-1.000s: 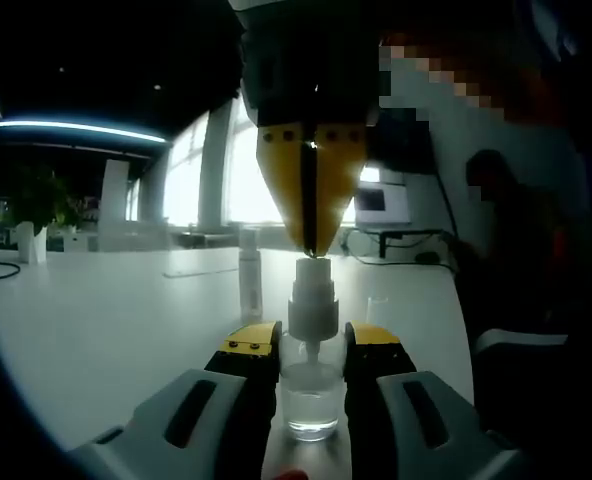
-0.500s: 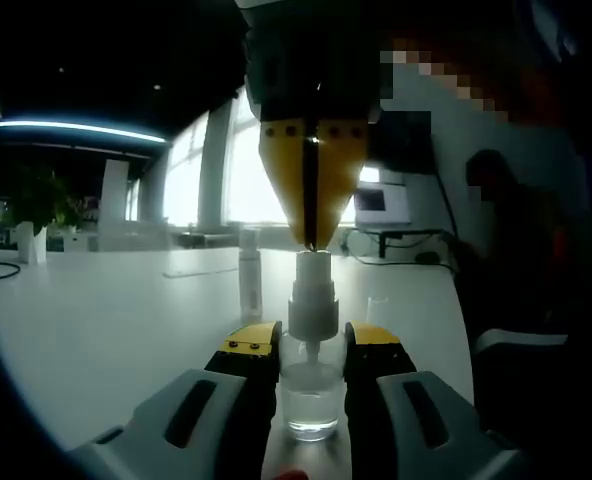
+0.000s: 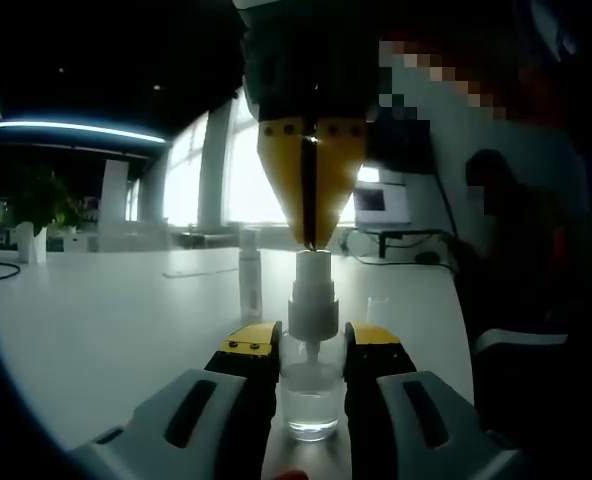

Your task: Clamp pump bottle remove cover press pump head put on cover

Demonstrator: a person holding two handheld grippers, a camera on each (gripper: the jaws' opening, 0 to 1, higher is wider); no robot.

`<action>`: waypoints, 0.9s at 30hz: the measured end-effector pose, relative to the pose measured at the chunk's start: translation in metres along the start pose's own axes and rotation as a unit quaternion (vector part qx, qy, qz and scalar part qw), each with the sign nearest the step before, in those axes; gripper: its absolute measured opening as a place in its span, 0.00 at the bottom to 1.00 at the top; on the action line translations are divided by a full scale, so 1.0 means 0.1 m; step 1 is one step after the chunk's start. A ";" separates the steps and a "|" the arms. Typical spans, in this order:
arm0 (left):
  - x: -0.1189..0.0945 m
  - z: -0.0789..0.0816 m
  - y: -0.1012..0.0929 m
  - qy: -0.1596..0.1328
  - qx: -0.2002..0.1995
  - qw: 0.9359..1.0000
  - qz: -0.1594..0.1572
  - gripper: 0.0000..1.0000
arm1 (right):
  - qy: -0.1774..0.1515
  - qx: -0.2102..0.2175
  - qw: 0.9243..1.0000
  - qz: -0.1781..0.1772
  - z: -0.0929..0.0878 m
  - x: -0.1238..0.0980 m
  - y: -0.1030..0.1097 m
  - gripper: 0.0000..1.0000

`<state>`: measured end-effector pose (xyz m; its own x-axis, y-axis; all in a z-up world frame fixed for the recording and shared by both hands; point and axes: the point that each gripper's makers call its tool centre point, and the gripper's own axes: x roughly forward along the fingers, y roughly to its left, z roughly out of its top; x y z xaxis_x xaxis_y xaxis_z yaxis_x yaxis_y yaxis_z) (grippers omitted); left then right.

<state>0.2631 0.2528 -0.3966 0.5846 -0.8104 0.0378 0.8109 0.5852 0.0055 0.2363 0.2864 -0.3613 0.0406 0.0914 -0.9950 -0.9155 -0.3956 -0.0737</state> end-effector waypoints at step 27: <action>0.00 0.00 -0.01 0.000 0.000 1.000 0.000 0.16 | 0.005 -0.007 1.000 0.000 0.01 0.01 0.00 0.00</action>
<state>0.2623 0.2522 -0.3963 0.5848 -0.8103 0.0379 0.8107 0.5854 0.0063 0.2361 0.2870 -0.3617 0.0451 0.0826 -0.9956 -0.9099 -0.4079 -0.0751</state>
